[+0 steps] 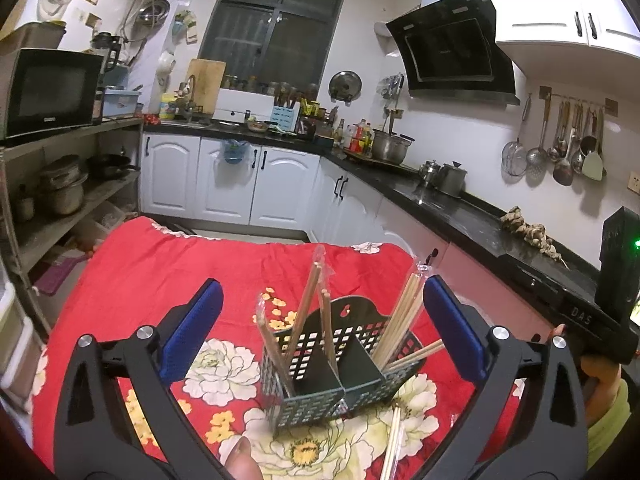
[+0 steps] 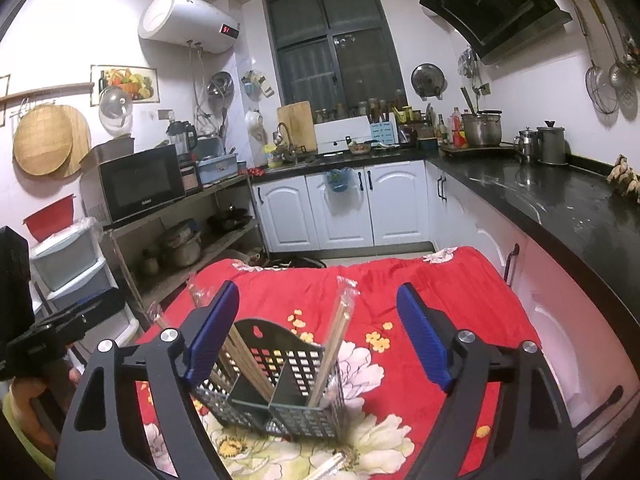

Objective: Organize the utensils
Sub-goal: 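Raise both open tools out of the caddy and back toward the pile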

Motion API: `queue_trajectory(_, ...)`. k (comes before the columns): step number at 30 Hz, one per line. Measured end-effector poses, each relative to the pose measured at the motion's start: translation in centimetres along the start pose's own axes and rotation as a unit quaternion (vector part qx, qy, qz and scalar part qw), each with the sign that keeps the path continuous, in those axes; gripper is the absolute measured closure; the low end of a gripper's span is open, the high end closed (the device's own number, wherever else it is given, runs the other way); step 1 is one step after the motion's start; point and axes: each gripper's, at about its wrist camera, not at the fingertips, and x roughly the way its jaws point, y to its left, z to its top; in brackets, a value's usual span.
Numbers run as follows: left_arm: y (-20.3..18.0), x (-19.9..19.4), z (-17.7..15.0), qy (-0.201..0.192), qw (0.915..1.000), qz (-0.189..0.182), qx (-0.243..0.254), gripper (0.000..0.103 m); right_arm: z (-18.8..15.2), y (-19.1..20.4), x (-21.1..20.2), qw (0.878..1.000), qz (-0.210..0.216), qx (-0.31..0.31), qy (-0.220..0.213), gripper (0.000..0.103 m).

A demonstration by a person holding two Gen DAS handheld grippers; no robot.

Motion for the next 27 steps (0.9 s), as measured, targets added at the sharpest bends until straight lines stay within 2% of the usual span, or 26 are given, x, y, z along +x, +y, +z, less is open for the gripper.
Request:
queue_trajectory(13, 0.2, -2.4, -2.1, 0.005, 0.9998, 0.02, 0.003, 0.011, -2.2, 0.9, -1.9, 1.0, 0.005, -0.02, 0.022, 0.022)
queue_trajectory(27, 0.8, -1.8, -5.6, 0.044, 0.9987, 0.023, -0.011, 0.011, -6.0, 2.0, -2.3, 0.997, 0.007, -0.039, 0.064, 0.022)
